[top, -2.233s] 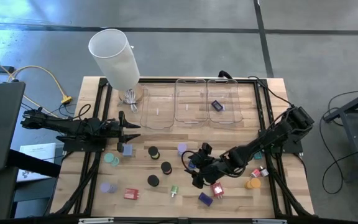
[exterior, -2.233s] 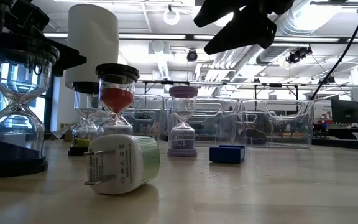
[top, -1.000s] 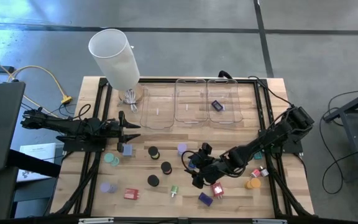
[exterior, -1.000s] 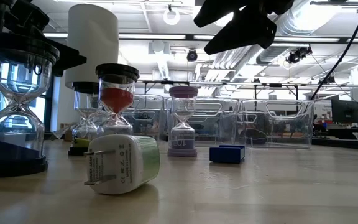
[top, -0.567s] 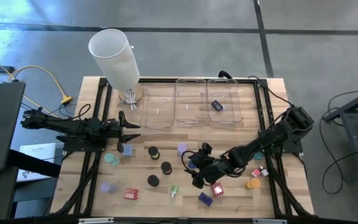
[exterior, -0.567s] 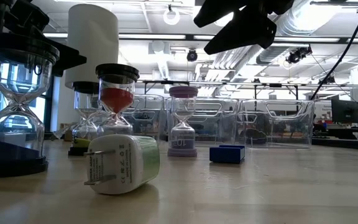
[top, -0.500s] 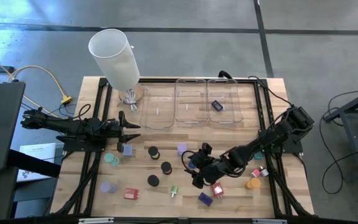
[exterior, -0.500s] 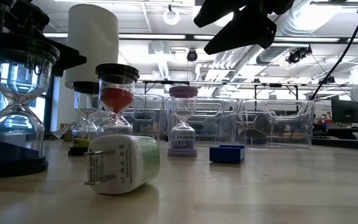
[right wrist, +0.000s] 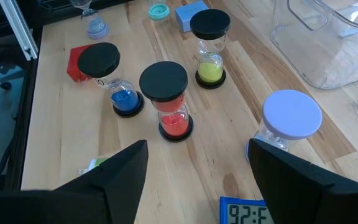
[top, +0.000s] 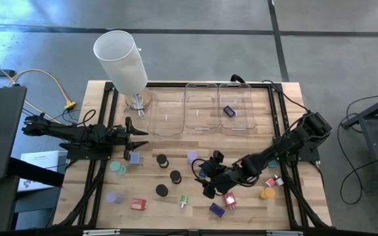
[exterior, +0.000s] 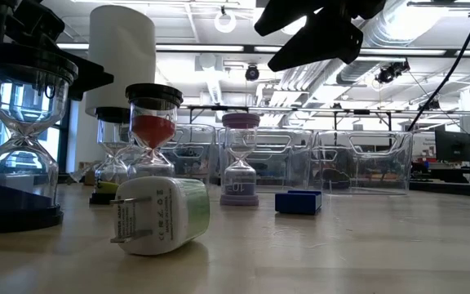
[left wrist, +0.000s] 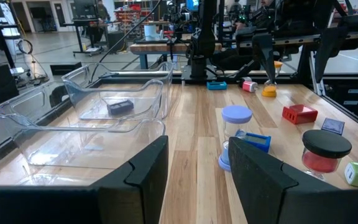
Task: Pick & Place Office items
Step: Put the top violet hourglass into the middle transparent bin
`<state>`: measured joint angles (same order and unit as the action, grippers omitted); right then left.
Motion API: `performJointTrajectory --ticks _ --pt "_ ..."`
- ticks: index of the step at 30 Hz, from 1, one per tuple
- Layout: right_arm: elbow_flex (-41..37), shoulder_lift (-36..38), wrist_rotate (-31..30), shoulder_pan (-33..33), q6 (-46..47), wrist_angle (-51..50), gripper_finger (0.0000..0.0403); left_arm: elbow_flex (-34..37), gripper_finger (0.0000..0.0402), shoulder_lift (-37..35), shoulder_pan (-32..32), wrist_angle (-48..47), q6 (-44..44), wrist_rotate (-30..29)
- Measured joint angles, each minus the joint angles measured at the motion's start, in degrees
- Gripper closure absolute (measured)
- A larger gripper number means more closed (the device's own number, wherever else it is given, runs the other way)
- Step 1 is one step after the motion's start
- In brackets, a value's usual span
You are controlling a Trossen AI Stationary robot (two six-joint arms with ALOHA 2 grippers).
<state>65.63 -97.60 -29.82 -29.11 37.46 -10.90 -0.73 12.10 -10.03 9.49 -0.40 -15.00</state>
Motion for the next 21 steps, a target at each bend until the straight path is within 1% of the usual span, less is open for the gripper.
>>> performJointTrajectory --ticks 8,14,21 --pt "0.00 0.00 0.00 0.01 0.01 0.12 0.0136 0.00 0.0239 0.01 0.00 0.01 -0.01 0.00" --pt "0.02 0.00 0.22 0.91 -1.56 3.92 0.0136 0.00 0.0239 0.01 0.00 0.01 0.02 -0.01" --pt "0.02 -0.02 -0.22 1.93 3.07 4.28 0.0136 0.00 0.0239 0.00 -0.01 0.46 0.02 -0.04"
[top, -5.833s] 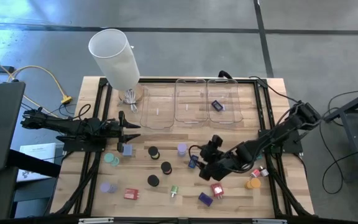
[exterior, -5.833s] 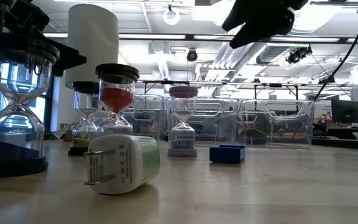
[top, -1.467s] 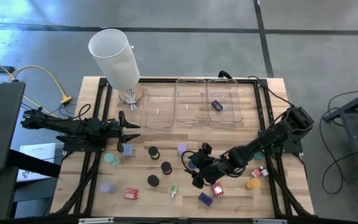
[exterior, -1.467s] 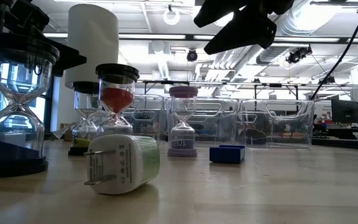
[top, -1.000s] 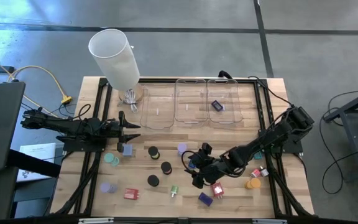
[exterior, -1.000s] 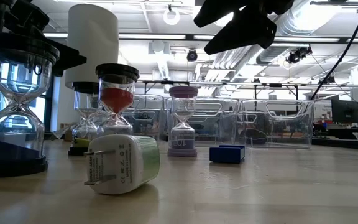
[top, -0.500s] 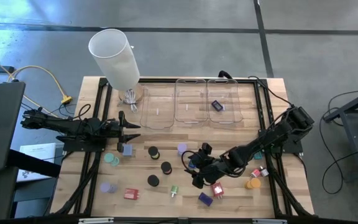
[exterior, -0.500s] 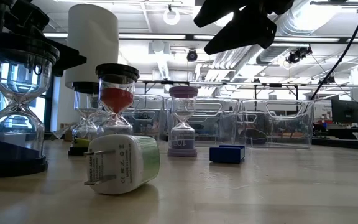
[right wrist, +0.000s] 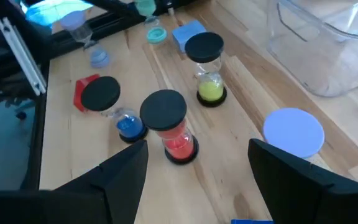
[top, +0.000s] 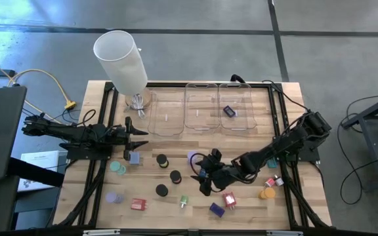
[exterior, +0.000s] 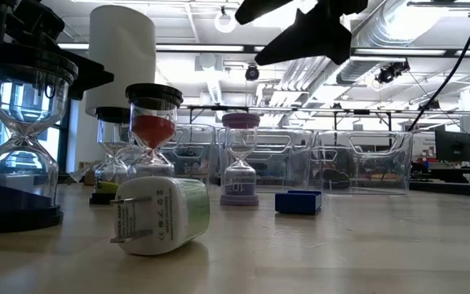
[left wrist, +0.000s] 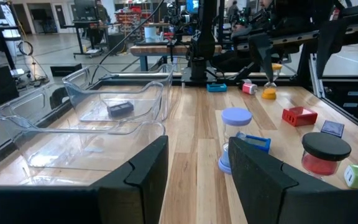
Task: Pick & Place Office items
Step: Put the top violet hourglass into the middle transparent bin
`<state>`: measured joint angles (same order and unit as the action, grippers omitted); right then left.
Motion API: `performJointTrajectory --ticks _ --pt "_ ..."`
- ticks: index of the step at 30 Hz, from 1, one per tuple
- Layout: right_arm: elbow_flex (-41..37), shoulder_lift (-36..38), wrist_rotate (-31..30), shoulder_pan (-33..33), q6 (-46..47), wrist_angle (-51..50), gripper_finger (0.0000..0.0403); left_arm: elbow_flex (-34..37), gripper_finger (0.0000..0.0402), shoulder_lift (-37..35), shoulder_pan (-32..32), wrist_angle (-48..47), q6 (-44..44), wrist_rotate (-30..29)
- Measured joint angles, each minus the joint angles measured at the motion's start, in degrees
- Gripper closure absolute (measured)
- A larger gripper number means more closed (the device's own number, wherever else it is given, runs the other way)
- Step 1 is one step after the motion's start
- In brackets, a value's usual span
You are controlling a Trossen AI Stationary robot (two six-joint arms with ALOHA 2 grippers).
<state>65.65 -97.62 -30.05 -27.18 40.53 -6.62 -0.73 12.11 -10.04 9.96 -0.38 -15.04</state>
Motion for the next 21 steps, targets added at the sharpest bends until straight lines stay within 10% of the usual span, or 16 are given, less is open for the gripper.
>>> performJointTrajectory --ticks 21 --pt "-0.04 -2.45 1.84 2.93 -3.62 -3.83 0.0136 0.00 0.0239 0.00 0.00 0.00 -4.41 0.01"
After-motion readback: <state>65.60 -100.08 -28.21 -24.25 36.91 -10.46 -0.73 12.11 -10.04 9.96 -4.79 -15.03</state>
